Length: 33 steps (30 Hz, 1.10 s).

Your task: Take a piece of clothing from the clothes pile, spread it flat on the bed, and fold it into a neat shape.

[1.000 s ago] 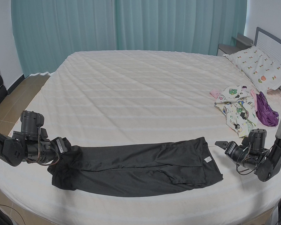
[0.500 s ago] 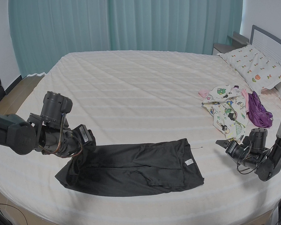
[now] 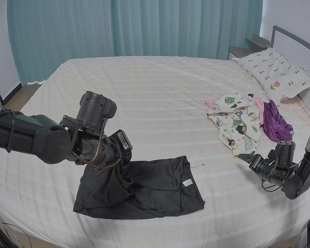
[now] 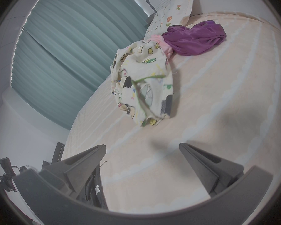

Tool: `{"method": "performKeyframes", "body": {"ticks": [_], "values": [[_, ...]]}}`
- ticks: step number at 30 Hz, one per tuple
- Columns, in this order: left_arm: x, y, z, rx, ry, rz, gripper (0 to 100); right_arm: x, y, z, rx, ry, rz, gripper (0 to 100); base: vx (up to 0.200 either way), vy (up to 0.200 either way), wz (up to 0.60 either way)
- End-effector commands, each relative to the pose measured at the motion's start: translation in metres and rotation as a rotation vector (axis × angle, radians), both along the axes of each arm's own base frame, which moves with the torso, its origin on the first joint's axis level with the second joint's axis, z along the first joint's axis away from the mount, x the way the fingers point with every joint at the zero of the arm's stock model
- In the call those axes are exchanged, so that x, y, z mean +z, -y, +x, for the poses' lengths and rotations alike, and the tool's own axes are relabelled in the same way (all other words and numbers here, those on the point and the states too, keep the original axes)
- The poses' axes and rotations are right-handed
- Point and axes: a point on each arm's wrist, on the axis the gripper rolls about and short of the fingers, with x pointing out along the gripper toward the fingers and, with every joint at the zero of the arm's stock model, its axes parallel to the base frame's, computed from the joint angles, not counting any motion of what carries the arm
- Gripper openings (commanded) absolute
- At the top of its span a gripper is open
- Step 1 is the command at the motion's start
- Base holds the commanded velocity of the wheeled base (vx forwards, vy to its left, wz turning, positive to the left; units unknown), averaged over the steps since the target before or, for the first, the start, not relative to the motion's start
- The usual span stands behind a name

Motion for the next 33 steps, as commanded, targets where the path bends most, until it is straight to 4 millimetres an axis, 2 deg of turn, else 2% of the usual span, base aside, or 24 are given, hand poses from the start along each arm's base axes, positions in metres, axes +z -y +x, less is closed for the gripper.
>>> {"method": "performKeyframes", "body": {"ticks": [1,4,7,28,33], "values": [[-0.017,0.016,0.01,-0.017,-0.031,0.012,0,-0.001,0.0,0.0,0.001,-0.004,0.0,100,0.0,-0.2,0.0],[-0.028,0.023,0.016,-0.019,-0.044,0.023,0,-0.002,-0.001,0.0,0.002,-0.009,0.0,100,0.0,-0.2,0.0],[-0.036,0.022,0.022,-0.006,-0.059,0.027,0,-0.003,-0.001,0.0,0.002,-0.01,-0.001,100,0.0,0.0,0.0],[-0.037,0.017,0.02,0.004,-0.071,0.04,0,-0.003,-0.001,0.0,0.005,-0.013,-0.001,100,0.0,0.0,0.0],[-0.035,0.013,0.018,0.009,-0.071,0.04,0,-0.003,-0.002,-0.001,0.007,-0.013,-0.001,100,-0.2,0.0,0.0]]}}
